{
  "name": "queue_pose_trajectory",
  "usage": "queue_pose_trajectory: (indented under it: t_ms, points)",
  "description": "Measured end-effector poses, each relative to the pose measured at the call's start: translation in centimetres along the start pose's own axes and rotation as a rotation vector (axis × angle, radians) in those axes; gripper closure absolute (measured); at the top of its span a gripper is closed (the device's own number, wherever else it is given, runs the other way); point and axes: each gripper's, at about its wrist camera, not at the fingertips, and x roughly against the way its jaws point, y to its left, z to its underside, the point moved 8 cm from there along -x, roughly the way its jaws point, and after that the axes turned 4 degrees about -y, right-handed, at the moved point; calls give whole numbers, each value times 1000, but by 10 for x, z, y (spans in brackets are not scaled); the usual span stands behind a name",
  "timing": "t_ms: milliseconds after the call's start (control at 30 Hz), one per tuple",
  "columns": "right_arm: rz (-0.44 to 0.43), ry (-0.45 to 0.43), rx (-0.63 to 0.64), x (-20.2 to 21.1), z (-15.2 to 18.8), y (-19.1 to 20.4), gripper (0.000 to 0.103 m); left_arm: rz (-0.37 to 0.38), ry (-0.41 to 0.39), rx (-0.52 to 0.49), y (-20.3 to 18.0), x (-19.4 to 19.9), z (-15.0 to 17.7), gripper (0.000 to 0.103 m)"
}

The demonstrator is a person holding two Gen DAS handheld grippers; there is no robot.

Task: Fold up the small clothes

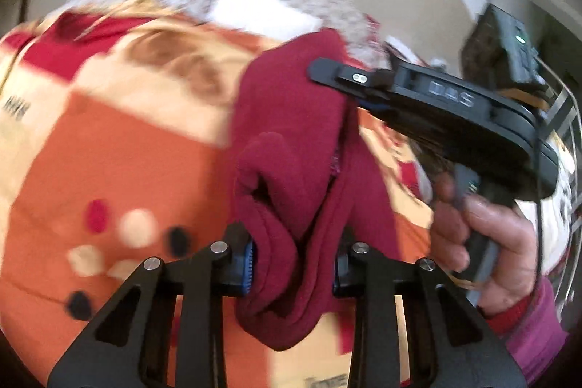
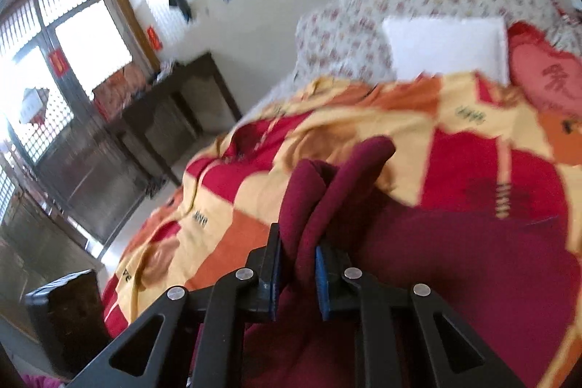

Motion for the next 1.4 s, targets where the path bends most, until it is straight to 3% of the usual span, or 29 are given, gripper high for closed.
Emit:
queue_pose_trajectory:
  t_ms: [100,233,367,500,533,633,667,767,833,900,1033,1100,1200,1300,1400]
  points:
    - [51,-47,-5,42,0,-34,88,53,27,-75,-49,-17,6,75]
    - [157,-43,-77,75,31,-102,88,73,101,-133,-89,-60,34,75]
    - [243,-40,-189,85,61,-163,89,103,180,-119,-110,-103,59,75]
    - [276,-18,-253,85,78,-196,89,55,219,-180,-116,-121,65,75]
    - [266,-11,-267,83,79,-199,89,59,233,-184,-119,-117,66,74]
    - [262,-4,-287,91,79,-205,84,101,301,-192,-125,-97,60,59]
    - [295,-11,-287,99,78,-207,77,113,293,-196,-123,-84,53,51]
    - [304,-74,-266,128,69,-200,76,97,184,-253,-111,-46,33,30]
    - [224,-101,-247,142,62,-180,76,67,136,-304,-102,-34,26,30]
    - [153,-81,-184,141,62,-152,76,-26,114,-321,-84,-41,18,30]
    - [48,27,-15,121,90,-96,76,-123,163,-244,-52,-65,34,30]
    - [148,78,92,114,113,-97,76,-170,194,-244,-41,-81,46,30]
    - [342,146,162,106,140,-131,76,-207,200,-270,-35,-92,56,30]
    - [282,122,9,109,147,-151,76,-230,199,-277,-36,-95,59,30]
    - [269,90,-2,117,142,-145,76,-231,201,-256,-34,-94,57,30]
